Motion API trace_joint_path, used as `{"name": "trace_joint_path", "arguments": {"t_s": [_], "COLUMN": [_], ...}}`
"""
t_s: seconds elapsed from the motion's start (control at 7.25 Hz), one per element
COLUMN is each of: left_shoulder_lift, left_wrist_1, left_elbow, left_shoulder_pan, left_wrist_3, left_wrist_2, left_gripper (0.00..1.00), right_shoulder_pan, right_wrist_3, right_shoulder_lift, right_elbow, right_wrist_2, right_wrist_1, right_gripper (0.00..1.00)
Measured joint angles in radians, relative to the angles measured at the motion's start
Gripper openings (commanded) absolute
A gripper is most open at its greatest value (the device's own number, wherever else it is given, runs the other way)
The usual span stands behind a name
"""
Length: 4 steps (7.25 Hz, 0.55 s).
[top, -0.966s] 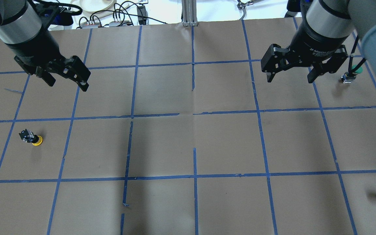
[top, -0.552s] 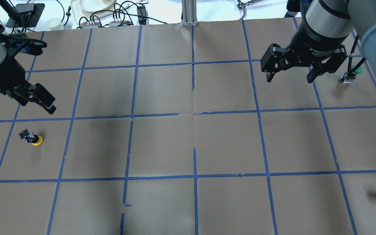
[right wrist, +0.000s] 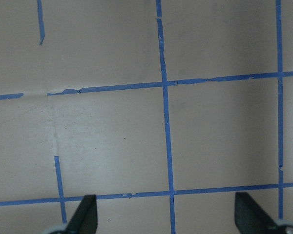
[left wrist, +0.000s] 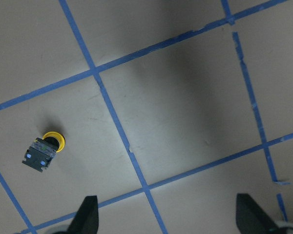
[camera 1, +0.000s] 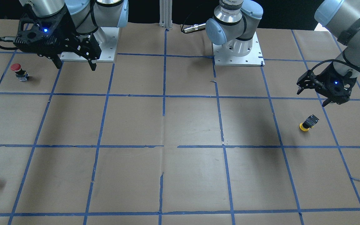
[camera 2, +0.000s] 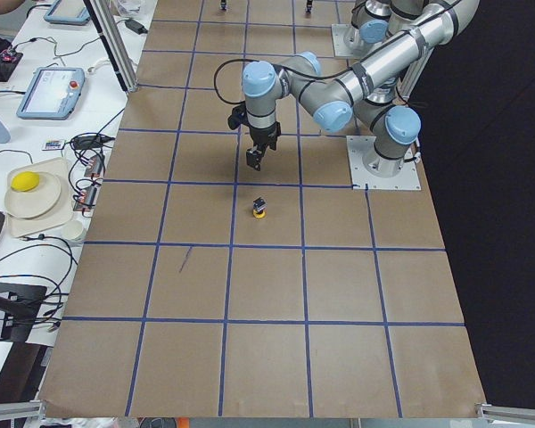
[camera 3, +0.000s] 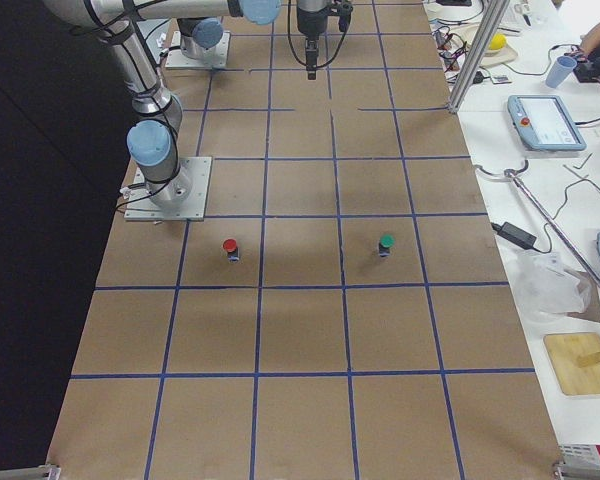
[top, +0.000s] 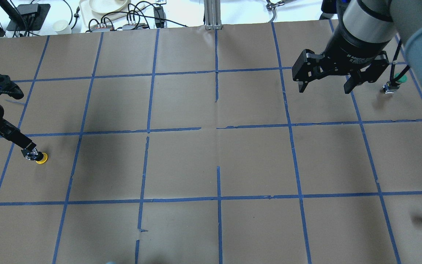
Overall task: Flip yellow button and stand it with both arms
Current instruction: 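Close the left gripper on the base of the yellow button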
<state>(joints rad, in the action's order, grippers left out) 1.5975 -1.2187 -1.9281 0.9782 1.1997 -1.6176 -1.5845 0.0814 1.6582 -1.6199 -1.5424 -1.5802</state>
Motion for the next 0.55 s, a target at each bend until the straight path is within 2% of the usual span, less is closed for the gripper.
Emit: {"name": "trace_joint_path", "arguments": {"t_s": [0.28, 0.55], "left_shoulder_lift": [0.117, 0.178], "left_wrist_1": [0.137, 0.204], "left_elbow": [-0.009, -0.031], "left_shoulder_pan": [-0.075, -0.098], "left_wrist_3": [0.201, 0.286], "left_wrist_2": [0.007, 0.011], "left_gripper": [0.99, 0.99], "right_shoulder_pan": [0.0, 0.0], "right_wrist_3": [0.0, -0.001], "right_shoulder_lift": [-0.001, -0.001], "right_elbow": [0.0, 0.0], "right_wrist_2": [0.002, 0.0], "right_wrist_1": [-0.001, 0.0], "right_gripper": [1.0, 1.0]}}
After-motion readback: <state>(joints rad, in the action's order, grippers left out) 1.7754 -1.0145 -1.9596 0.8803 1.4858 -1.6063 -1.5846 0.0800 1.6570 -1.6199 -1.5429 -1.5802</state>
